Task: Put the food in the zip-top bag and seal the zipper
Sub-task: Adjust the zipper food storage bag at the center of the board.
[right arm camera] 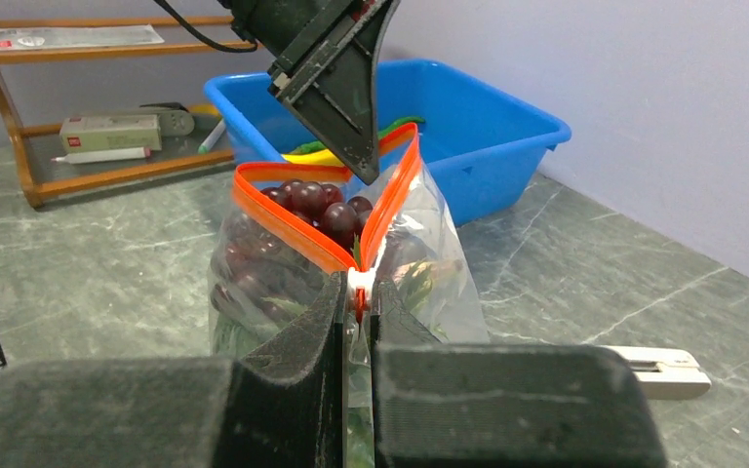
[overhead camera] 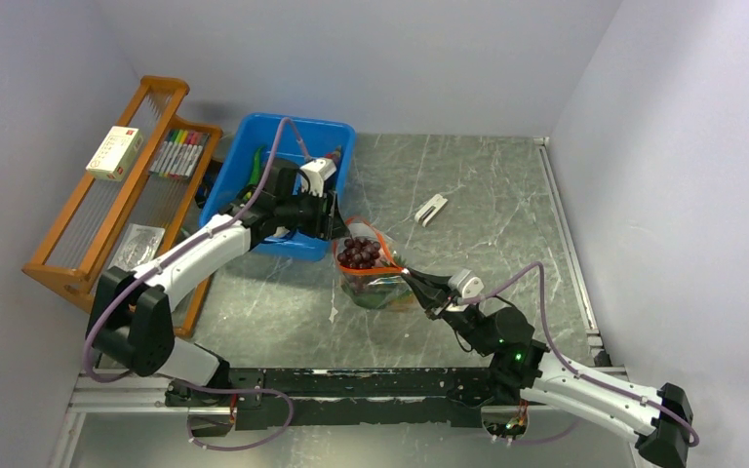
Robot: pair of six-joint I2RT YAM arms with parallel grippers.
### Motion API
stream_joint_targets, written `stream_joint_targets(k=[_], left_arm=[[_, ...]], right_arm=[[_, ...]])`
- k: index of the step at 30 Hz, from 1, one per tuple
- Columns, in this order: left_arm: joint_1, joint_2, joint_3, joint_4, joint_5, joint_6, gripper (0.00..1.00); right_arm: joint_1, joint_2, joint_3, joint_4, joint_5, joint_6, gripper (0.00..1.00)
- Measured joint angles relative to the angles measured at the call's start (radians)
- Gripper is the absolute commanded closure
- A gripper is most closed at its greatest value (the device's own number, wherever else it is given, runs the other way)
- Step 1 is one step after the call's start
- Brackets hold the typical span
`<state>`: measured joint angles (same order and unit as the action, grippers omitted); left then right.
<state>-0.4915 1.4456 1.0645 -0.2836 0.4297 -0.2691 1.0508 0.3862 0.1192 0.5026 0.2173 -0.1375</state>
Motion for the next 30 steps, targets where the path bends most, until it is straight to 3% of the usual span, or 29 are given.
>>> stream_joint_targets(k=[8, 12, 16, 22, 30], left_arm=[[-0.001, 0.046, 0.0, 0.053, 0.03, -0.041, 0.62], [-0.014, 0.058, 0.0, 0.059, 0.042, -0.057, 0.92], [-0.041, 0.063, 0.024, 0.024, 0.021, -0.041, 0.93], [-0.065, 0.037, 0.216, -0.163, -0.071, -0.015, 0.93], [-0.145, -0.097, 0.189, -0.266, -0.183, -0.022, 0.93]], right_arm=[[-0.001, 0.002, 0.0, 0.0, -0.001, 0.003, 1.0], [-0.001, 0.008, 0.0, 0.002, -0.001, 0.003, 1.0], [-0.001, 0.028, 0.0, 0.013, 0.004, 0.005, 1.0], [-0.002, 0.08, 0.066, 0.047, 0.04, 0.062, 1.0], [-0.029, 0.188, 0.031, 0.08, 0.069, 0.162, 1.0]])
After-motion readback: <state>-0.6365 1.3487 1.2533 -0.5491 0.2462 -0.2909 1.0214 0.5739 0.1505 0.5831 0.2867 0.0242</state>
